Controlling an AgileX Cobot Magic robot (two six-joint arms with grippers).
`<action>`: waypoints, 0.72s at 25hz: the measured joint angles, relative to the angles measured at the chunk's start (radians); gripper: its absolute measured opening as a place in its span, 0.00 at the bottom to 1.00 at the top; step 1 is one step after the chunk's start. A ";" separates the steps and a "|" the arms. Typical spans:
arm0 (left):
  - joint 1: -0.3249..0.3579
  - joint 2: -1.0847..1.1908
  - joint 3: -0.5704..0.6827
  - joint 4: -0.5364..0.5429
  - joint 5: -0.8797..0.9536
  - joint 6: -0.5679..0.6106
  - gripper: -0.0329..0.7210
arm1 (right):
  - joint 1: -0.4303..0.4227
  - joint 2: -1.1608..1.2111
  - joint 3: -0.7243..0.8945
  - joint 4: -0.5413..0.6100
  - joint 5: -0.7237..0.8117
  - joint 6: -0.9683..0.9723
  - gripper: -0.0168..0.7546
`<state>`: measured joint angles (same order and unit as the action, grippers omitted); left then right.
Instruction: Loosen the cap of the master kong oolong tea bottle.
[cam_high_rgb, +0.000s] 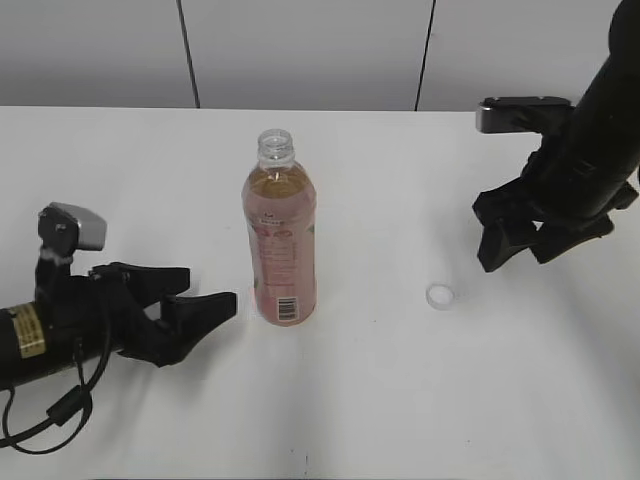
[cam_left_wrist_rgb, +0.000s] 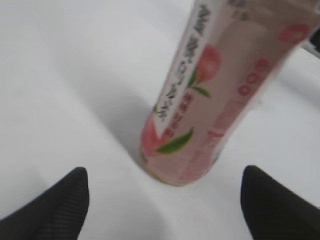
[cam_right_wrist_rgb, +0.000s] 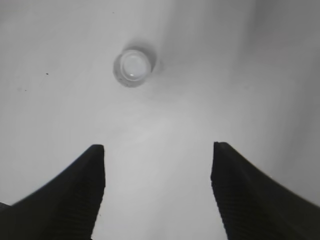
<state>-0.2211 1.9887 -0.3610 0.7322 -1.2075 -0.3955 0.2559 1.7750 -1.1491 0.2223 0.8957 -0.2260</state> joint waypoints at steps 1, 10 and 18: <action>0.000 -0.012 0.020 -0.038 0.001 0.000 0.78 | 0.000 -0.013 0.006 -0.020 0.009 0.017 0.67; 0.000 -0.324 0.059 -0.157 0.094 -0.001 0.72 | 0.000 -0.128 0.135 -0.058 0.026 0.089 0.67; 0.002 -0.731 0.047 -0.375 0.610 -0.001 0.71 | 0.000 -0.271 0.227 -0.065 0.055 0.094 0.67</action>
<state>-0.2187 1.2578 -0.3142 0.3574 -0.5975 -0.3965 0.2559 1.5040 -0.9226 0.1570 0.9508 -0.1322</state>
